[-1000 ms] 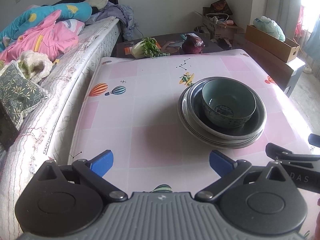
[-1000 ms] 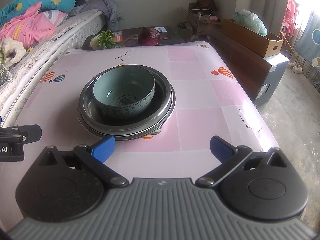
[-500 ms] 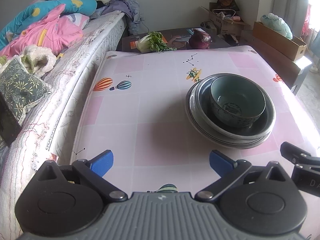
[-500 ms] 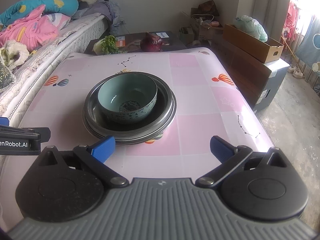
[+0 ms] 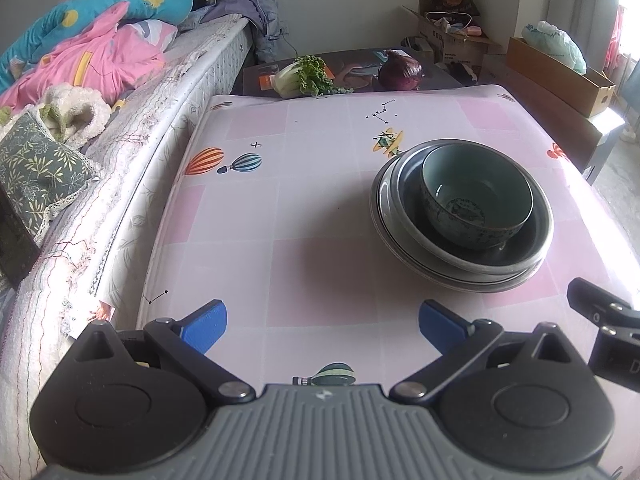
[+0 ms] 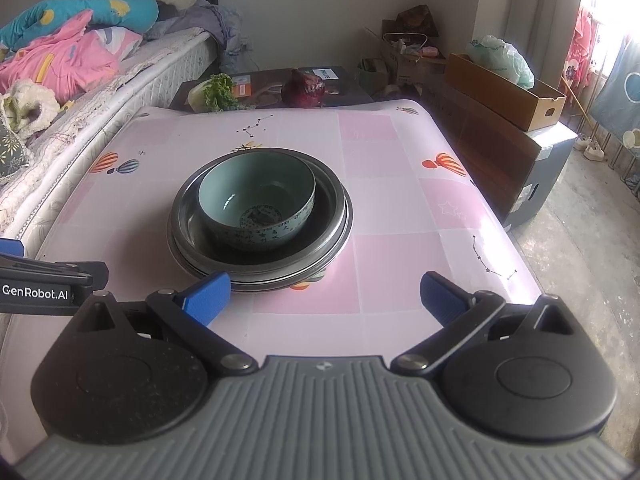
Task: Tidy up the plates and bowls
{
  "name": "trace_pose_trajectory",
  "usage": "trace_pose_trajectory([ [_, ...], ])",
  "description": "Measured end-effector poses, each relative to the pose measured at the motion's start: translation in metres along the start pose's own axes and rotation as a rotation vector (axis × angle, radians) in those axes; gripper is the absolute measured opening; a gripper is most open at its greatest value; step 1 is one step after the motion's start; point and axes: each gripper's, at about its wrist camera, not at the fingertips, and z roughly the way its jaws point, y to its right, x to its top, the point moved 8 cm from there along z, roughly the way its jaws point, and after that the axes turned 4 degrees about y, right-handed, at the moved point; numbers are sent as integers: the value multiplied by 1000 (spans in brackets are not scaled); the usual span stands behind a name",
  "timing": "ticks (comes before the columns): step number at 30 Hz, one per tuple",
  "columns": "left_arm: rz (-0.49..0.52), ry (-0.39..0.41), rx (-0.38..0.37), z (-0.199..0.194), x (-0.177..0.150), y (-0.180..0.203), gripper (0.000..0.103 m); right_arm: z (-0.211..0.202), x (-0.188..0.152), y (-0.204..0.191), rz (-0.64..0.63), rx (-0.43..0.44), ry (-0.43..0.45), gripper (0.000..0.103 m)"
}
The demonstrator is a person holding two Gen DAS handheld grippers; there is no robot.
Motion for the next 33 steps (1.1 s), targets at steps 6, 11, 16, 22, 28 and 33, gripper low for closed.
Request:
trace_pose_trajectory([
  [6,0,0,-5,0,0,1,103,0,0,2,0,-5,0,102],
  [11,1,-1,-9,-1,-1,1,103,0,-1,2,1,-6,-2,102],
  [16,-4,-10,-12,0,-1,1,103,0,-1,2,1,-6,-2,102],
  [22,-7,-15,-14,1,-1,1,103,0,-1,2,1,-6,-2,102],
  [28,-9,-16,-16,1,-2,0,103,1,-1,2,1,-8,-2,102],
  [33,-9,-17,-18,2,-2,0,103,1,-1,2,0,-7,-2,102],
])
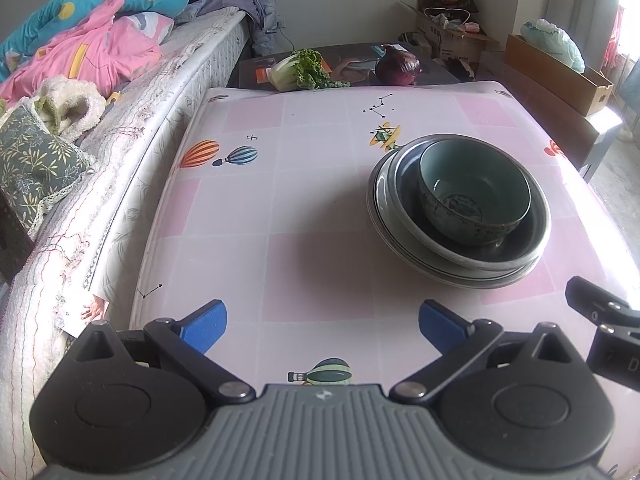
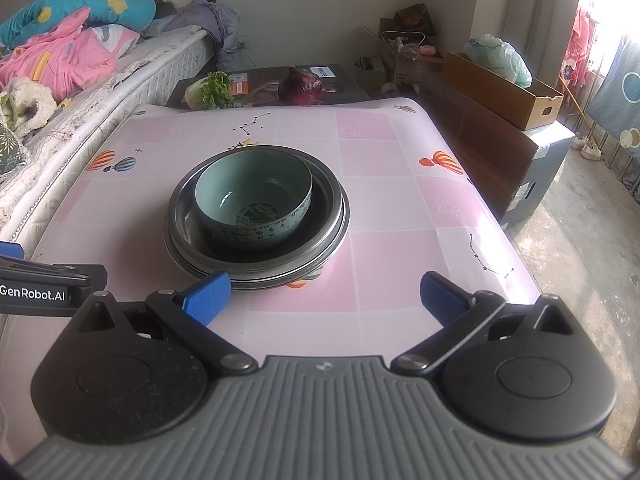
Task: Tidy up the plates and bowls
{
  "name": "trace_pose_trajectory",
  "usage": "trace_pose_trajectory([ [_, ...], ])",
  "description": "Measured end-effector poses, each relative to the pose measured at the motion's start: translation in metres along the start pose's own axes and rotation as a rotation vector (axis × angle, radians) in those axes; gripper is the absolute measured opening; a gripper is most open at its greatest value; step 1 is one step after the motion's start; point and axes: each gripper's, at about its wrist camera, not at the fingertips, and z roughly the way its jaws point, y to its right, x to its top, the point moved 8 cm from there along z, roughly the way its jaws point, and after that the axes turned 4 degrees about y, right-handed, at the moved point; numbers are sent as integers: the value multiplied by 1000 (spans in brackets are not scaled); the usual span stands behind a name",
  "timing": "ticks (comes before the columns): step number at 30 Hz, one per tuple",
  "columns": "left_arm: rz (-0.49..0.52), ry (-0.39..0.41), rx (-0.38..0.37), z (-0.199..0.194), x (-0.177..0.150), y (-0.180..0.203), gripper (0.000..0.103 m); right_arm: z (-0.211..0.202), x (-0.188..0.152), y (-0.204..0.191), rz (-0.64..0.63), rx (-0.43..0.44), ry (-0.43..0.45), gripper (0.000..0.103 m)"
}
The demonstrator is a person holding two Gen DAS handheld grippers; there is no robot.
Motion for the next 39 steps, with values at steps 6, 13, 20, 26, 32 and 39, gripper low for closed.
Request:
trace_pose_trajectory([
  [6,0,-1,0,0,0,0,103,0,0,0,-1,0,0,102],
  [13,-1,-1,-1,0,0,0,103,0,0,0,0,0,0,102],
  [20,0,-1,-1,0,0,-1,103,1,-2,-1,-4,2,0,102],
  [26,-1,-5,-2,0,-1,0,103,2,-2,-1,-5,2,0,102],
  [32,-1,-5,-3,0,-1,0,103,2,-2,-1,-5,2,0,102],
  [39,-2,-5,-3,-1,0,0,103,2,-2,-2,-5,3,0,102],
])
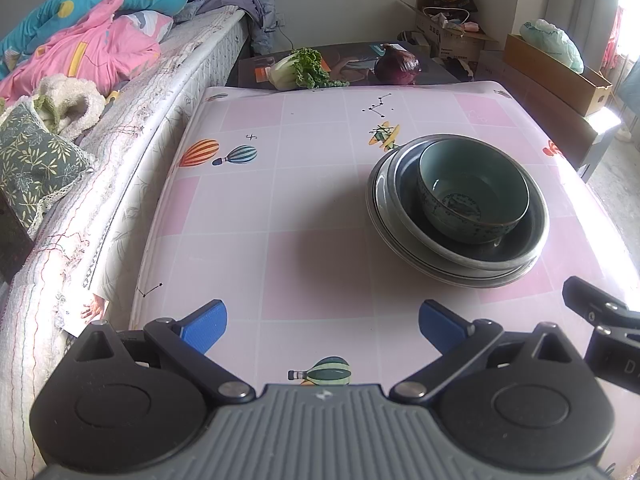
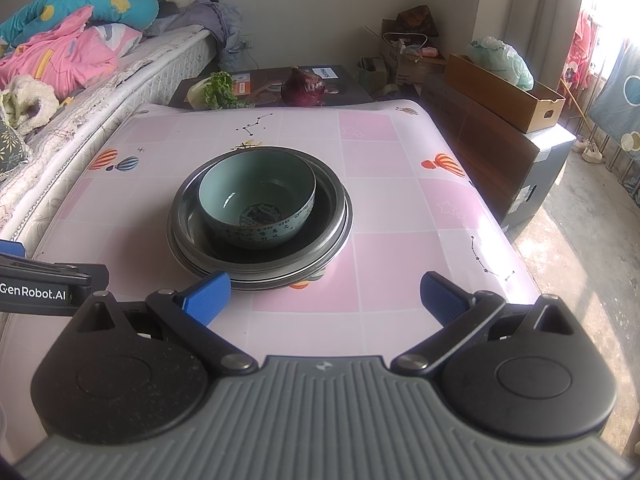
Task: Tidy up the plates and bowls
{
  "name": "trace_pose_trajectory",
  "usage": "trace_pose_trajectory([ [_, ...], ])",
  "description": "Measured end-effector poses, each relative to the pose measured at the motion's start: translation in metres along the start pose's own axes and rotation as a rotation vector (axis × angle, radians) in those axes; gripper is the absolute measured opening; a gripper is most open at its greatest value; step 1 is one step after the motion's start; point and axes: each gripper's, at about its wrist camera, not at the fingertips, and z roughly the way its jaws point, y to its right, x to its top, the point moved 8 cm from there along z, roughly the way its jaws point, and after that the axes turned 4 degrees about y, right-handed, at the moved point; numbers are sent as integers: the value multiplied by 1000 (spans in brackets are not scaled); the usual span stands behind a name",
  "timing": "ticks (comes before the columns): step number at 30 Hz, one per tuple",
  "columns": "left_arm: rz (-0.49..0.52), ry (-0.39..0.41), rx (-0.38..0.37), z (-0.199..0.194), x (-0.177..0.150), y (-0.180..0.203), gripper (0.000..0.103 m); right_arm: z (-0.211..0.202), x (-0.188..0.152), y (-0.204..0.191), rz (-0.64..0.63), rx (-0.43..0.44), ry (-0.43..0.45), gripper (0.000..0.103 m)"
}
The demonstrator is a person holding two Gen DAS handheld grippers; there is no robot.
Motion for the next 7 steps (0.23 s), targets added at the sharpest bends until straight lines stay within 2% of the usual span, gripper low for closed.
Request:
trace_pose_trajectory([
  [7,0,0,1,0,1,0,103,0,0,0,0,-1,0,102],
])
